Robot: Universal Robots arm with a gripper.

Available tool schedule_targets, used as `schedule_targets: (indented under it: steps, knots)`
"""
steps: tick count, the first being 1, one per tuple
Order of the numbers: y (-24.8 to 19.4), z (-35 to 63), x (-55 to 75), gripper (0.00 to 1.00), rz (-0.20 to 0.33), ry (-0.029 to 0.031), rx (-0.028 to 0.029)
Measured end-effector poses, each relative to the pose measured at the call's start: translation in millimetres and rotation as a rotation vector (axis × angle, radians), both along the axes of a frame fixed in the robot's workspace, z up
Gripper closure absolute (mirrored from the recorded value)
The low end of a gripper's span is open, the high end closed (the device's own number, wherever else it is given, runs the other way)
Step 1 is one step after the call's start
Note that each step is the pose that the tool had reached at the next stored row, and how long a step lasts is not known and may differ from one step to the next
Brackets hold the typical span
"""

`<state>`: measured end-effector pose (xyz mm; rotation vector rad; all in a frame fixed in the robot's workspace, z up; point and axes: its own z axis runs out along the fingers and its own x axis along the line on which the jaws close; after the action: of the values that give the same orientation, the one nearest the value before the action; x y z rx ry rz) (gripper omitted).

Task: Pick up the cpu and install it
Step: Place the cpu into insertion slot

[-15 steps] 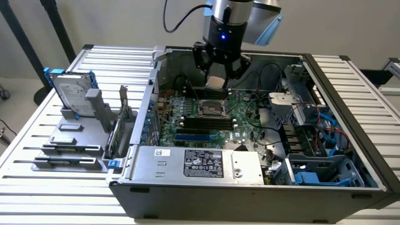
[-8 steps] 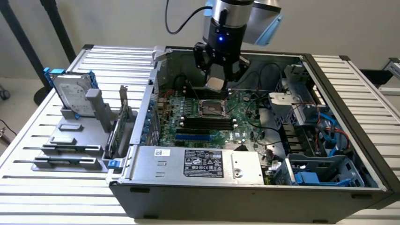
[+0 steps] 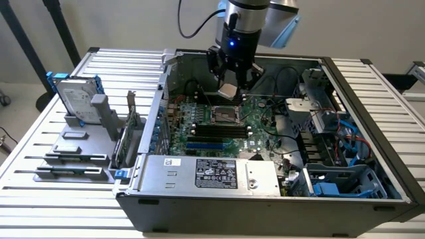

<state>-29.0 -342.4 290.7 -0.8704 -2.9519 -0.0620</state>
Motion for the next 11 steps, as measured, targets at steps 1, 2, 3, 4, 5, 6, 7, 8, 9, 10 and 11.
schedule_targets:
  steps: [1,2,3,4,5,6,7,8,9,10,11]
  knots:
    - [0.0,-0.8,0.0,0.45,-0.016,0.0007,-0.0001]
    - [0.0,-1.5,0.0,0.45,-0.032,0.0014,-0.0001]
    - [0.0,-2.3,0.0,0.45,-0.05,0.0022,-0.0002]
    - [0.0,-3.0,0.0,0.45,-0.066,0.0028,-0.0002]
    - [0.0,-3.7,0.0,0.45,-0.083,0.0034,-0.0002]
    - [0.0,-4.4,0.0,0.45,-0.099,0.0041,-0.0003]
    - [0.0,-5.1,0.0,0.45,-0.115,0.0046,-0.0003]
    - [0.0,-5.6,0.0,0.45,-0.132,0.0051,-0.0005]
    - [0.0,-6.0,0.0,0.45,-0.147,0.0057,-0.0005]
    - [0.0,-6.3,0.0,0.45,-0.163,0.0062,-0.0007]
    - [0.0,-6.4,0.0,0.45,-0.176,0.0068,-0.0009]
